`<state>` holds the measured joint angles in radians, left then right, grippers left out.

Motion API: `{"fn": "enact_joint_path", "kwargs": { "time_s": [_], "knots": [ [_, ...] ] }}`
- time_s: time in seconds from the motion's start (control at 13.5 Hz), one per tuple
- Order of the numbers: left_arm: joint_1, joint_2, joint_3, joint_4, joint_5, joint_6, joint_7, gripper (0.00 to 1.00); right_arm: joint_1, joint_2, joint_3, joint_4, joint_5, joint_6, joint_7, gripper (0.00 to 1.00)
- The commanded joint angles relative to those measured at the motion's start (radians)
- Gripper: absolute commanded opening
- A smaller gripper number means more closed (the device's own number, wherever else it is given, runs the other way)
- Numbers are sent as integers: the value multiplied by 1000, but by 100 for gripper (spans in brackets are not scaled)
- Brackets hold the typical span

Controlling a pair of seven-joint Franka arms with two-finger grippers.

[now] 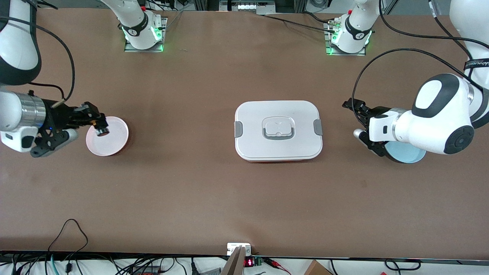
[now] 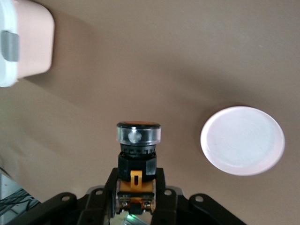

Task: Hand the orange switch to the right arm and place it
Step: 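Lower the orange switch onto the white plate with the right gripper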

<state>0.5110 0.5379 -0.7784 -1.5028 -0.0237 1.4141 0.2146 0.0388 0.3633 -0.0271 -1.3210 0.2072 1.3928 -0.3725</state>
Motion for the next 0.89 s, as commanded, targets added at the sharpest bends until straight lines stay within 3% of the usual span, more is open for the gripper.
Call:
{"fn": "enact_joint_path", "kwargs": {
  "time_s": [0.0,0.22,0.37,0.52,0.67,0.81],
  "knots": [
    [-29,-12,-11,91,138,-78,-101,100,-10,-113,1,-162,-98,61,4,0],
    [-32,-21,-4,188,229,-144,-112,100,-8,-271,-2,-439,-155,248,4,0],
    [-58,-73,19,194,271,-138,-109,100,-8,-346,-2,-603,-161,381,3,0],
    [-187,-168,207,184,249,-127,-107,100,-8,-359,-2,-682,-169,477,4,0],
    [-274,-222,347,179,188,-112,-109,100,-22,-359,-2,-756,-170,578,4,0],
    [-380,-294,508,120,157,-49,-110,100,-30,-359,-4,-840,-172,696,6,0]
  ]
}}
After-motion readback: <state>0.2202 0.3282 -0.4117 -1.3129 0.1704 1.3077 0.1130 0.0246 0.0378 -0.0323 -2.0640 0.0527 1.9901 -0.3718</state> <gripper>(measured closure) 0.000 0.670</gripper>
